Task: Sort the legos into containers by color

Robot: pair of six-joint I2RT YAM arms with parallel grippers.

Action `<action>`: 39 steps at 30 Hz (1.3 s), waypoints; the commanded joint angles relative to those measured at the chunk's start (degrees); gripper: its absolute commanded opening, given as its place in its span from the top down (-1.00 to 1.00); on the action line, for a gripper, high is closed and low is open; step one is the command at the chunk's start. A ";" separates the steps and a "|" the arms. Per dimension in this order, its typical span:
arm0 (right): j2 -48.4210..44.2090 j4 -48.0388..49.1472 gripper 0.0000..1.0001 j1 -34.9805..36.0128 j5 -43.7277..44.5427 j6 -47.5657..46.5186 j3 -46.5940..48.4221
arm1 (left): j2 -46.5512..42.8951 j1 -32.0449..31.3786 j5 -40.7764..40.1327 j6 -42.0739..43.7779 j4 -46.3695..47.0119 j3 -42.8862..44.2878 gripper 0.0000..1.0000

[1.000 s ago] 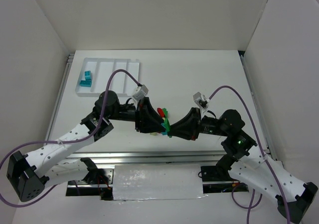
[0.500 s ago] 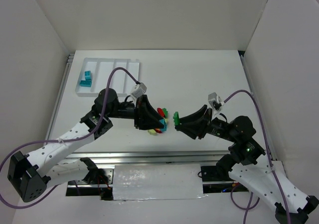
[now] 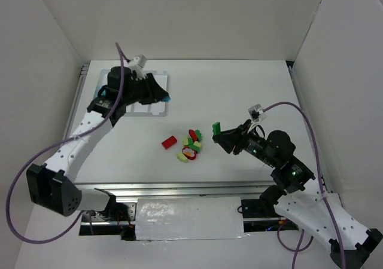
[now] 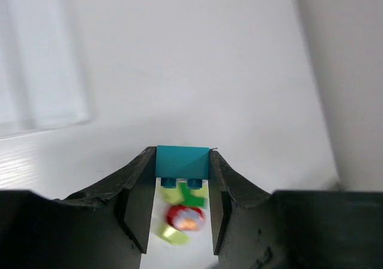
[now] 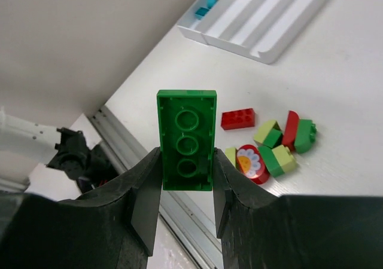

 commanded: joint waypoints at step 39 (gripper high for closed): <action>12.77 10.34 1.00 0.32 -6.40 3.16 -1.45 | 46.43 32.18 -41.49 -9.35 -9.98 31.24 -0.10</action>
